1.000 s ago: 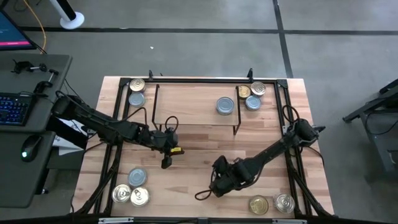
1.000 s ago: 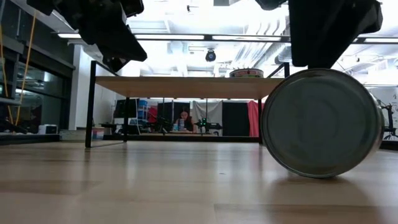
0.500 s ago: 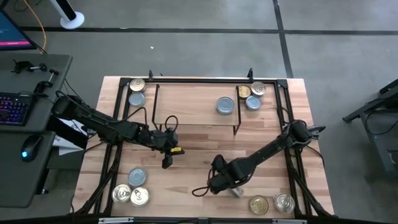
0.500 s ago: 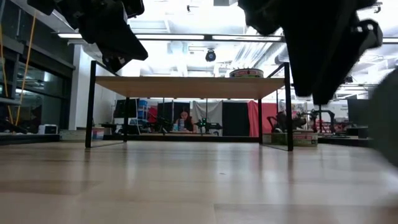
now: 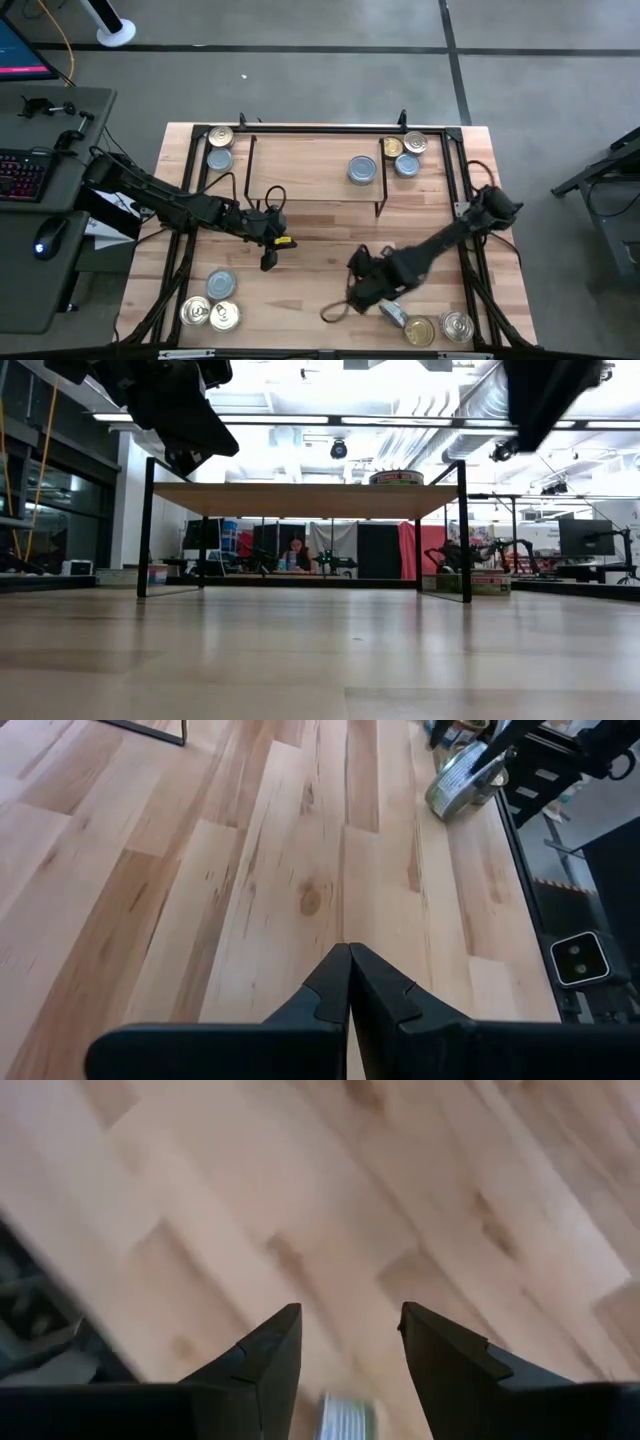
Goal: Stack canned seafood by type on shelf
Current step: Stack the green white tuna can on top of the other green white tuna can on the shelf
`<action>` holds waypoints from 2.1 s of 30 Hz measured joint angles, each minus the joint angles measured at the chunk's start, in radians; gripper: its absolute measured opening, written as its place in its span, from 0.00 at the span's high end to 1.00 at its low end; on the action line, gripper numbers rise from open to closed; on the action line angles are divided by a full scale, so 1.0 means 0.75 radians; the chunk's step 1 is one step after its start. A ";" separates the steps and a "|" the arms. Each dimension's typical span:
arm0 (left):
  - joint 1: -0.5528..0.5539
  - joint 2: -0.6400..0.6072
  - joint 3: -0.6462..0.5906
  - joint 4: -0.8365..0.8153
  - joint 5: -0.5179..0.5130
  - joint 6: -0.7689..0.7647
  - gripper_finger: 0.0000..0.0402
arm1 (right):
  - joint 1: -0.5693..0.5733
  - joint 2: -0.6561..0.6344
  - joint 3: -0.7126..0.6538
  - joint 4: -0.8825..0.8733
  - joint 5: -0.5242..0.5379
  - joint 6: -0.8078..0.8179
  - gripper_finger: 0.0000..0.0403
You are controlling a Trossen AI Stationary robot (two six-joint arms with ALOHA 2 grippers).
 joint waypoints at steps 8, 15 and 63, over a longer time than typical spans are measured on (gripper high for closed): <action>0.000 0.000 0.000 0.026 0.000 0.001 1.00 | 0.152 -0.065 0.002 -0.007 -0.067 0.070 0.60; 0.000 0.000 0.000 0.035 0.000 -0.001 1.00 | 0.221 -0.062 0.001 -0.103 -0.111 0.286 0.51; 0.003 0.000 0.000 0.063 -0.002 -0.034 1.00 | 0.297 0.178 0.001 -0.153 -0.214 0.555 0.45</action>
